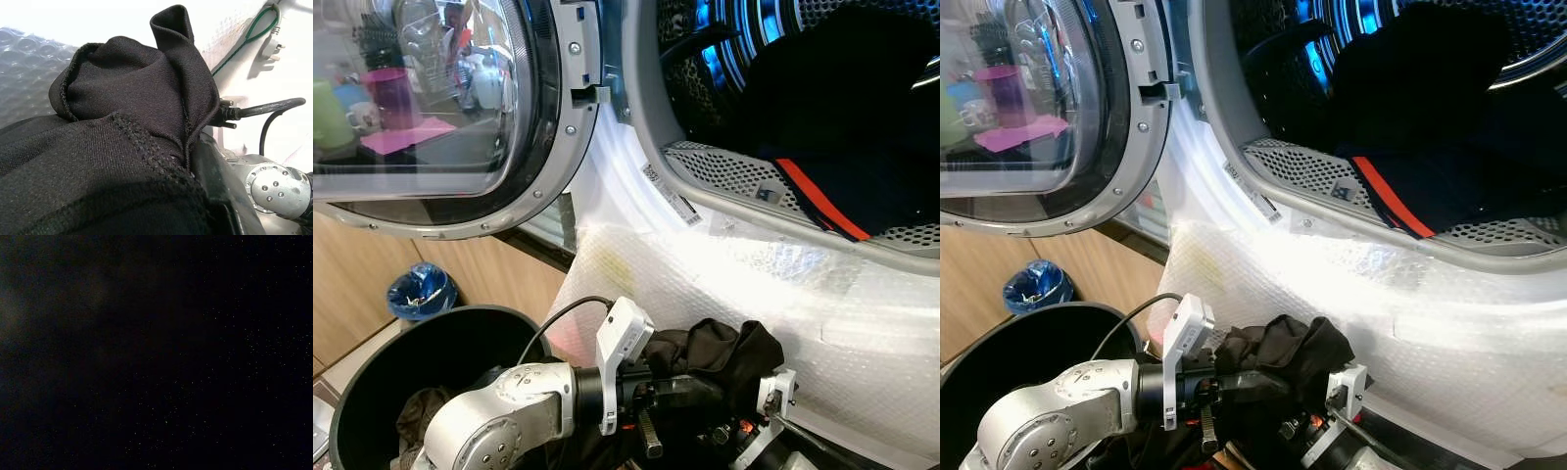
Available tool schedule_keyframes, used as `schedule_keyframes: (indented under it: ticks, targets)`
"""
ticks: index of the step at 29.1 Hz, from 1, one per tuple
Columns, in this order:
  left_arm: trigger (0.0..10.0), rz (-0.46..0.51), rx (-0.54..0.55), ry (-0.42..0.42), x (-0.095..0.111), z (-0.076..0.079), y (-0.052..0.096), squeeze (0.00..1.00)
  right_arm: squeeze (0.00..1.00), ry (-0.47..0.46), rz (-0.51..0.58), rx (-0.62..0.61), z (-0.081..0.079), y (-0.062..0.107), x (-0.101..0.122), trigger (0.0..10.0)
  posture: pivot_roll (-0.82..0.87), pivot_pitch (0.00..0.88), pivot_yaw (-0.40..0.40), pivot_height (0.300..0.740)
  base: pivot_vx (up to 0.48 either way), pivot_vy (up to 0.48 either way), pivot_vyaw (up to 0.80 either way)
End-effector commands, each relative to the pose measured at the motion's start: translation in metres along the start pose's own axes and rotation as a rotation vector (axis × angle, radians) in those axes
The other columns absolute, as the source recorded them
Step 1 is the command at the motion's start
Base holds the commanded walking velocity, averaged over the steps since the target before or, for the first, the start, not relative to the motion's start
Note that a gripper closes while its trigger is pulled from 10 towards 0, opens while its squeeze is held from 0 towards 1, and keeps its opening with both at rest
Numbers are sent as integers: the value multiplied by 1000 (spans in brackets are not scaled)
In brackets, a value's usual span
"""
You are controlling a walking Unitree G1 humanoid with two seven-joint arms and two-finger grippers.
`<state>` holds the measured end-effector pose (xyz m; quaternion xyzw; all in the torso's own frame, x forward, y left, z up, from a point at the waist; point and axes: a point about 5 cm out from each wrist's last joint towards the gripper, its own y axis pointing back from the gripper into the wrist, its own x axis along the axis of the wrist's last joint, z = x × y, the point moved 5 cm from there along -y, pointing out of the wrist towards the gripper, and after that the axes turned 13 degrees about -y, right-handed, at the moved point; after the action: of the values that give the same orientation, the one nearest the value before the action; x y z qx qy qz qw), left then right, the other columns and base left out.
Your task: Clothes washing
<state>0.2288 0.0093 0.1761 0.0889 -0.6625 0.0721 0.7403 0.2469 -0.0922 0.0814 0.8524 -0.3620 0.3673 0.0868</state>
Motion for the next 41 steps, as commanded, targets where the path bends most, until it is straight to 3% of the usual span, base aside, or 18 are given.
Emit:
schedule_keyframes:
  ticks: [1,2,5,8,10,11,14,18,25,28,29,30,31,32,33,34,37,41]
  targets:
    - [10000,3,5,-45,4,3,3,0,0,-13,-4,19,-4,1,-2,0,21,0,18,740,0,0,0]
    - [10000,-3,10,-10,2,4,7,1000,0,-17,-10,28,-5,1,-5,0,23,0,18,740,0,0,0]
    - [10000,-20,-2,-9,-2,9,13,1000,0,-32,-14,40,-7,1,-7,0,26,0,20,740,0,0,0]
    - [10000,-58,65,-3,-10,2,32,1000,0,-33,-32,56,-9,1,-11,0,31,0,24,740,0,0,0]
    - [10000,-64,84,-4,-10,-1,37,1000,0,-33,-33,59,-10,1,-11,0,31,0,24,740,0,0,0]
    - [10000,-81,136,-5,-13,-7,47,1000,0,-39,-32,76,-12,3,-10,0,37,0,27,740,0,0,0]
    - [10000,-98,188,-3,-16,-13,57,1000,0,-41,-35,88,-13,5,-10,0,37,0,27,740,0,0,0]
    - [10000,-109,362,-18,-15,-36,82,1000,0,-52,-71,132,-19,12,-16,0,44,0,23,740,0,0,0]
    - [10000,-153,494,-35,-23,-52,105,1000,0,-60,-116,138,-15,25,-21,0,47,0,19,740,0,0,0]
    - [10000,-336,935,-41,-60,-105,163,1000,0,-54,-199,203,-25,39,-26,0,50,0,15,740,0,0,0]
    - [10000,-362,997,-41,-65,-112,172,1000,0,-52,-205,218,-28,39,-25,0,51,0,16,740,0,0,0]
    - [10000,-428,1105,-90,-71,-122,187,792,0,-48,-214,245,-34,39,-23,0,51,0,16,740,0,0,0]
    - [10000,-449,1175,-117,-74,-129,197,0,0,-44,-216,260,-37,37,-21,0,45,0,19,740,0,0,0]
    - [10000,-412,1318,-69,-82,-137,215,0,0,-37,-218,305,-47,35,-17,0,45,0,19,740,0,0,0]
    - [10000,-412,1318,-69,-82,-137,215,0,0,-37,-218,305,-47,35,-17,0,45,0,19,740,0,0,0]
    - [10000,-432,1411,-84,-91,-140,230,0,0,-24,-228,353,-56,33,-14,0,37,0,18,740,0,0,0]
    - [10000,-454,1502,-130,-101,-140,245,0,0,-4,-228,407,-68,32,-9,0,29,0,20,740,0,0,0]
    - [10000,-439,1549,-136,-109,-137,250,0,0,5,-206,450,-81,29,-1,0,27,0,19,740,0,0,0]
